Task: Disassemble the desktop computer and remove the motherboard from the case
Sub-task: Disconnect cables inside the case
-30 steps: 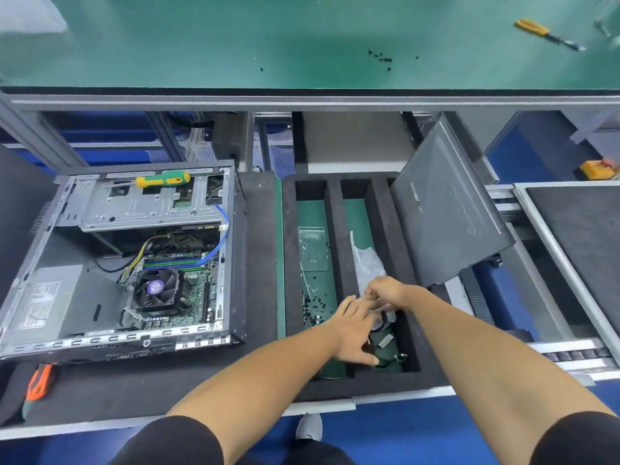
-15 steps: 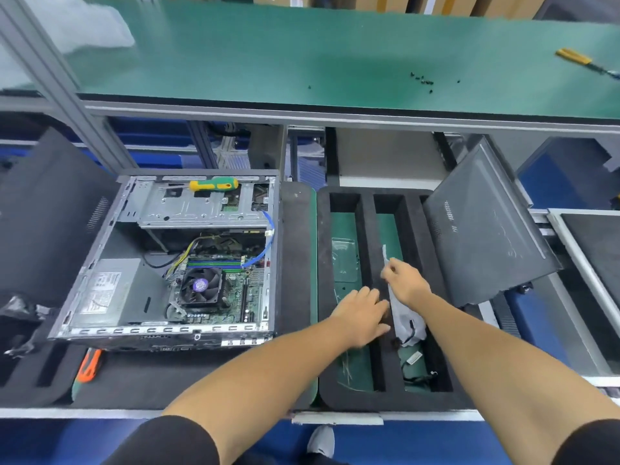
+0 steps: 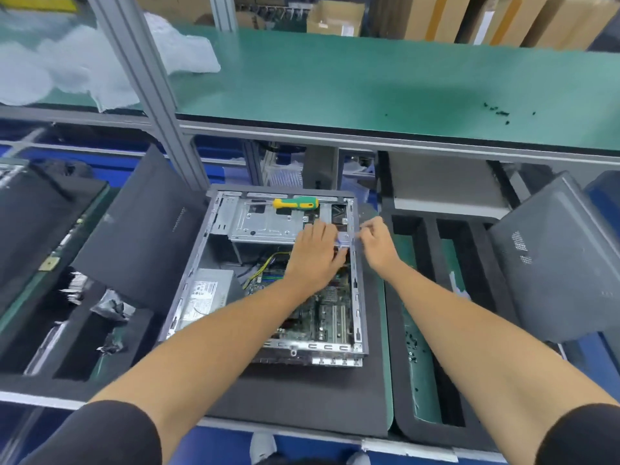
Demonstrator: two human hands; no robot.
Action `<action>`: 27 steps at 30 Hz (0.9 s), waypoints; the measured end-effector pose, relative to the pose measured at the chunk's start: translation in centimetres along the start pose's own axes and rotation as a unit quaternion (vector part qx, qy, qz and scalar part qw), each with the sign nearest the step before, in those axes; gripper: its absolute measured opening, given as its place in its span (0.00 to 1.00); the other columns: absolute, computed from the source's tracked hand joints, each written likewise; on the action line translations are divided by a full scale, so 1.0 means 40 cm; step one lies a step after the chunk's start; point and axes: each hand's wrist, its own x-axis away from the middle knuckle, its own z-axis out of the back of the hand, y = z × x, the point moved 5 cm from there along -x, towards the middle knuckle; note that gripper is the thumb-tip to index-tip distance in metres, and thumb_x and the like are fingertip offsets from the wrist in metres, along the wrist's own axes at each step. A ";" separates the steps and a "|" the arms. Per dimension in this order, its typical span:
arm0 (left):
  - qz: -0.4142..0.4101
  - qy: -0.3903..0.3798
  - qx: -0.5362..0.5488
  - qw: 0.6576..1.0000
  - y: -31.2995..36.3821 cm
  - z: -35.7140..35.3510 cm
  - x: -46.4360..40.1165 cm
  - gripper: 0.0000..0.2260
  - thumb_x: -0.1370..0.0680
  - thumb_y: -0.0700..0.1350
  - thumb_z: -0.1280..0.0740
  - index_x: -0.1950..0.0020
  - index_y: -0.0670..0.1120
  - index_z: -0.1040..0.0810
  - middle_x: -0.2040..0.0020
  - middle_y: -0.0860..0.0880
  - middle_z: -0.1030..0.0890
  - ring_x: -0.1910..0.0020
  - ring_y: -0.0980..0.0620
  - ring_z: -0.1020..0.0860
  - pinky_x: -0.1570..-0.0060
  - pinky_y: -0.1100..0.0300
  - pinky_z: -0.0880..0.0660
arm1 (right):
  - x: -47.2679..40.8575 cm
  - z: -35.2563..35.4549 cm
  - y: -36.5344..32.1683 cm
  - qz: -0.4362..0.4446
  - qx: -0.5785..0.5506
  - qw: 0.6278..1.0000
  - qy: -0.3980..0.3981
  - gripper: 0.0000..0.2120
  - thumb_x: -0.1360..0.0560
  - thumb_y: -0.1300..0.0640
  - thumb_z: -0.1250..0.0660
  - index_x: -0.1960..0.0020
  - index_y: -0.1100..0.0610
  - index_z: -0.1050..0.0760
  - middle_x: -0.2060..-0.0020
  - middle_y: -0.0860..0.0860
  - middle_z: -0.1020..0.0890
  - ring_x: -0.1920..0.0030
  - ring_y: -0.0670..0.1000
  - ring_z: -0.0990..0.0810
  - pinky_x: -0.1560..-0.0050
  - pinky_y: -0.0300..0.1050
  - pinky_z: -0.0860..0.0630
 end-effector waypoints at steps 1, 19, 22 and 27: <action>0.049 0.009 0.018 0.999 -0.042 0.005 0.019 0.13 0.19 0.57 0.41 0.50 0.48 0.32 0.53 0.49 0.32 0.55 0.49 0.35 0.54 0.54 0.34 | -0.004 -0.017 -0.013 0.005 0.002 1.000 0.020 0.05 0.19 0.60 0.39 0.46 0.62 0.31 0.46 0.61 0.27 0.46 0.60 0.25 0.42 0.56 0.28; 0.468 -0.062 0.608 0.638 -0.076 -0.137 0.090 0.31 0.20 0.53 0.30 0.28 0.42 0.44 0.37 0.40 0.23 0.51 0.54 0.16 0.63 0.70 0.23 | -0.005 -0.091 -0.023 0.028 0.226 0.972 0.058 0.12 0.20 0.53 0.39 0.39 0.42 0.34 0.47 0.49 0.35 0.62 0.53 0.24 0.64 0.47 0.31; 0.470 -0.069 0.640 0.604 -0.076 -0.151 0.087 0.42 0.21 0.53 0.30 0.19 0.39 0.53 0.46 0.48 0.18 0.55 0.57 0.15 0.57 0.65 0.23 | -0.005 -0.092 -0.022 0.021 0.236 0.970 0.055 0.11 0.20 0.53 0.40 0.40 0.42 0.34 0.46 0.49 0.35 0.61 0.54 0.24 0.60 0.50 0.26; 0.453 -0.068 0.659 0.596 -0.086 -0.165 0.086 0.39 0.21 0.51 0.29 0.21 0.38 0.50 0.47 0.45 0.18 0.54 0.56 0.14 0.55 0.63 0.21 | -0.009 -0.094 -0.021 0.020 0.239 0.969 0.056 0.11 0.20 0.52 0.40 0.40 0.43 0.34 0.46 0.49 0.35 0.59 0.54 0.24 0.59 0.50 0.28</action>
